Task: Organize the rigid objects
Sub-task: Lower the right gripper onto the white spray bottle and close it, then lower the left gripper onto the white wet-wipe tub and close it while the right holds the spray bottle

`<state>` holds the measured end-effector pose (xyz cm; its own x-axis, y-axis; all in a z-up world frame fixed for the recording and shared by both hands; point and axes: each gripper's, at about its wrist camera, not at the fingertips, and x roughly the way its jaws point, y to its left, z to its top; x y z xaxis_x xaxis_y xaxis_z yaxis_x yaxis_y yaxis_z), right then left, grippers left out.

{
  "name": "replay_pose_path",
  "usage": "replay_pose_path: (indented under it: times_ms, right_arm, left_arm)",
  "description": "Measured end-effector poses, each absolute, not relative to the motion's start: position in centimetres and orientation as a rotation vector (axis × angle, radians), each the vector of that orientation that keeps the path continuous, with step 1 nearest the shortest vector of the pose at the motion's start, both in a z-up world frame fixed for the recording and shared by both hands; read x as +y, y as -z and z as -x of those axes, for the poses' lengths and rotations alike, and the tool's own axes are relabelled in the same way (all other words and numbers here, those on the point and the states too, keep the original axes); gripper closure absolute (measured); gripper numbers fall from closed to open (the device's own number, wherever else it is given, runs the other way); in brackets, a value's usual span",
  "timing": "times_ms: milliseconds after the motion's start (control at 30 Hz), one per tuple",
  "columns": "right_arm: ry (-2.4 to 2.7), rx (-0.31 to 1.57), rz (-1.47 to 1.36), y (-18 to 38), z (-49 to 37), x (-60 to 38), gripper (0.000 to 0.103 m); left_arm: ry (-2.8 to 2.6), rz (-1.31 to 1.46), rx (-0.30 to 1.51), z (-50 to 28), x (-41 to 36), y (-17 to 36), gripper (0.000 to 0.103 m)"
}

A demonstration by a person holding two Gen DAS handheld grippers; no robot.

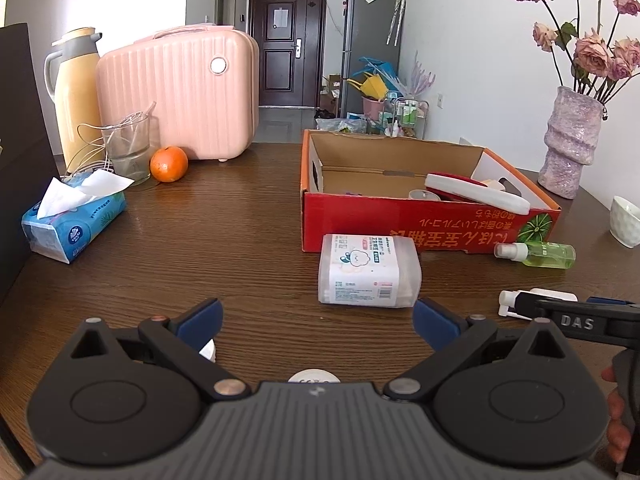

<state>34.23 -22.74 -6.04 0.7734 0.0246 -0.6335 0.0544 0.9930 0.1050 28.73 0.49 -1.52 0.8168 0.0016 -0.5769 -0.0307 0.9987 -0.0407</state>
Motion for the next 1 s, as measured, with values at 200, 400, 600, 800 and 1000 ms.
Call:
replay_pose_path:
  times_ms: [200, 400, 600, 800, 1000]
  right_arm:
    - [0.073, 0.733, -0.102, 6.7, -36.4, -21.8, 0.0]
    - [0.121, 0.804, -0.101, 7.5, -38.5, -21.4, 0.001]
    - [0.126, 0.807, -0.087, 7.8, -38.7, -21.1, 0.006]
    - [0.113, 0.786, -0.064, 7.8, -38.1, -20.8, 0.006]
    - [0.099, 0.733, -0.073, 6.8, -37.1, -21.2, 0.006]
  left_arm:
    - [-0.027, 0.053, 0.618, -29.1, 0.8, 1.6, 0.0]
    - [-0.033, 0.066, 0.624, -29.4, 1.3, 1.7, 0.0]
    - [-0.035, 0.068, 0.626, -29.4, 1.4, 1.7, 0.0]
    - [-0.041, 0.065, 0.627, -29.4, 1.3, 1.8, 0.0]
    - [-0.045, 0.064, 0.626, -29.4, 1.3, 2.0, 0.0]
